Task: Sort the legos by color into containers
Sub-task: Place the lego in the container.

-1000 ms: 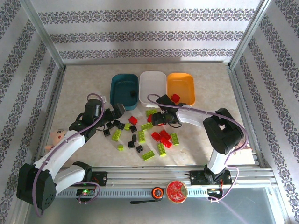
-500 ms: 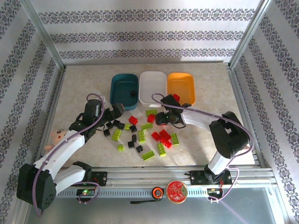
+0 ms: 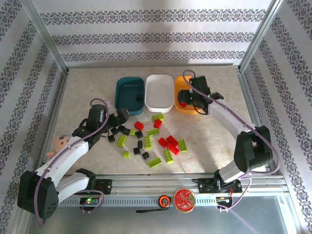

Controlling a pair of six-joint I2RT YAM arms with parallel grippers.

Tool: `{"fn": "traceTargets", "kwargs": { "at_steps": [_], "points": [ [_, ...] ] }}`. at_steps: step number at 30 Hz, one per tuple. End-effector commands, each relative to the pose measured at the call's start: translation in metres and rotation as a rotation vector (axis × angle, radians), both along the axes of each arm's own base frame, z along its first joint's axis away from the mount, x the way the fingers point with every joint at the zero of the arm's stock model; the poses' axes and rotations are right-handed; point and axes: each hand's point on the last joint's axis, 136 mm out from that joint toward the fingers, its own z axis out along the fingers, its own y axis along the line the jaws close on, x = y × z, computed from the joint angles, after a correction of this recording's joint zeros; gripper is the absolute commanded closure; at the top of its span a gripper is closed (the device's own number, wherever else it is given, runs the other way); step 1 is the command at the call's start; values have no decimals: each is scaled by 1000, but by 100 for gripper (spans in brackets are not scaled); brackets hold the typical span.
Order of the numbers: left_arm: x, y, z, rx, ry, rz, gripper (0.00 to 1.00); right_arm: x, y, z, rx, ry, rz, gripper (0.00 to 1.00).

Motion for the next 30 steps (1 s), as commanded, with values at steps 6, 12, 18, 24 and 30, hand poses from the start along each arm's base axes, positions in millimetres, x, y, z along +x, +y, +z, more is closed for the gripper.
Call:
{"fn": "traceTargets", "kwargs": {
  "at_steps": [6, 12, 18, 24, 30],
  "points": [
    [-14, 15, -3, 42, 20, 38, 1, 62, -36, -38, -64, 60, -143, 46],
    [-22, 27, -14, 69, 75, 79, 1, 80, -42, -56, -82, 117, -171, 30],
    [-25, 33, -38, 100, 187, 92, 0, 76, -37, -43, -68, 97, -163, 19],
    [-33, 31, -72, 121, 323, 76, 11, 51, -20, -27, -74, 59, -106, 19],
    [-53, 42, -96, 162, 414, 108, 24, 22, -9, -28, -83, 56, -63, 19]
  ]
}}
